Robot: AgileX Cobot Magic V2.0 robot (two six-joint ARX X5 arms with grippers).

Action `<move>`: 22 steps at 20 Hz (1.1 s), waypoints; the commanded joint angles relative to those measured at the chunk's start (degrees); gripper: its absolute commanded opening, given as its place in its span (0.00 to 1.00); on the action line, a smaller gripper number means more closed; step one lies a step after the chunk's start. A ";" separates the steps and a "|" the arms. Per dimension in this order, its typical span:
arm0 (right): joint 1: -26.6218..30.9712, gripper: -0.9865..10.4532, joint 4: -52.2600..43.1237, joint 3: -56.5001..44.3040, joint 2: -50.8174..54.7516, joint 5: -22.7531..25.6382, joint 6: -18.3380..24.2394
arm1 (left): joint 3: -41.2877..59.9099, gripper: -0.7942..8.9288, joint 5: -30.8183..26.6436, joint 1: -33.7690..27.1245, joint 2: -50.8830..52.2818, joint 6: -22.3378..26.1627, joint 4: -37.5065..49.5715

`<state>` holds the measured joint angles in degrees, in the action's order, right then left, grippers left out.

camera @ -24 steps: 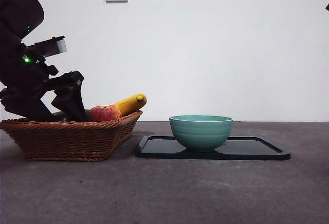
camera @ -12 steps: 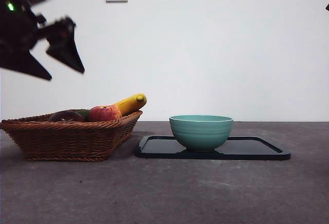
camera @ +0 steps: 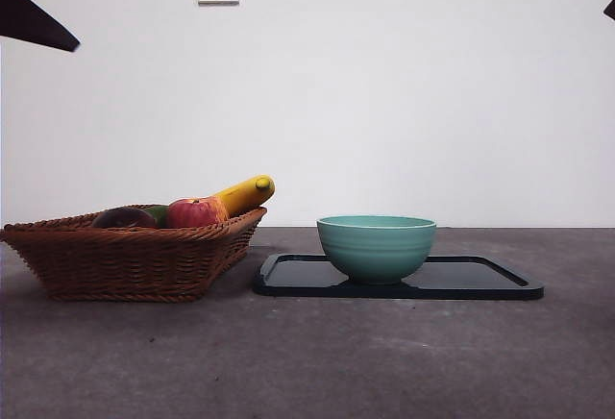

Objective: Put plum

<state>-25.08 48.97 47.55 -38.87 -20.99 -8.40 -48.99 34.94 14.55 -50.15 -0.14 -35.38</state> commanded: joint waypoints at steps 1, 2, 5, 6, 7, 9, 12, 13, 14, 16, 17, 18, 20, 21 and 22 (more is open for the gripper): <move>-0.33 0.27 -0.59 0.39 -0.28 0.00 -0.13 | -0.98 0.53 3.04 0.22 1.70 0.15 -4.96; -0.33 0.27 -0.59 0.39 -0.28 0.00 -0.13 | -0.98 0.53 3.28 0.22 2.34 0.72 -6.88; -0.33 0.27 -0.57 0.39 -0.31 0.00 -0.15 | -0.98 0.53 3.26 0.22 3.32 2.43 -10.32; -0.33 0.27 -0.57 0.39 -0.33 0.00 -0.15 | -0.98 0.53 3.28 0.22 3.32 2.54 -10.27; -0.33 0.27 -0.57 0.39 -0.33 0.00 -0.15 | -0.98 0.53 3.26 0.22 3.37 2.51 -10.08; -0.33 0.27 -0.55 0.39 -0.33 -0.02 -0.17 | -0.98 0.53 3.28 0.22 3.37 2.54 -10.03; -0.33 0.27 -0.55 0.39 -0.33 0.00 -0.17 | -0.96 0.53 3.26 0.22 3.37 2.56 -10.03; -0.33 0.27 -0.55 0.39 -0.33 0.00 -0.17 | -0.98 0.53 3.26 0.22 3.37 2.56 -10.03; -0.33 0.27 -0.55 0.39 -0.33 0.00 -0.17 | -0.98 0.53 3.26 0.22 3.37 2.62 -10.03; -0.33 0.27 -0.55 0.39 -0.33 0.00 -0.20 | -0.98 0.53 3.26 0.22 3.37 2.64 -10.03; -0.33 0.27 -0.59 0.39 -0.33 0.00 -0.31 | -0.98 0.53 3.26 0.22 3.37 2.64 -10.05; -0.33 0.28 -0.85 0.39 -0.35 0.09 -1.42 | -0.98 0.53 3.26 0.22 3.37 2.62 -10.05; -0.26 0.31 -3.17 0.48 -0.72 0.79 -6.08 | -0.98 0.53 3.28 0.22 3.37 2.60 -10.05; -0.22 0.34 -4.55 0.72 -1.14 1.68 -7.39 | -0.98 0.53 3.26 0.22 3.37 2.60 -10.05; -0.13 0.36 -6.19 1.11 -2.05 3.23 -8.20 | -0.98 0.53 3.28 0.22 3.37 2.60 -10.05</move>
<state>-25.06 43.44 47.72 -40.34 -18.09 -14.17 -48.99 37.82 14.55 -46.52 1.65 -46.04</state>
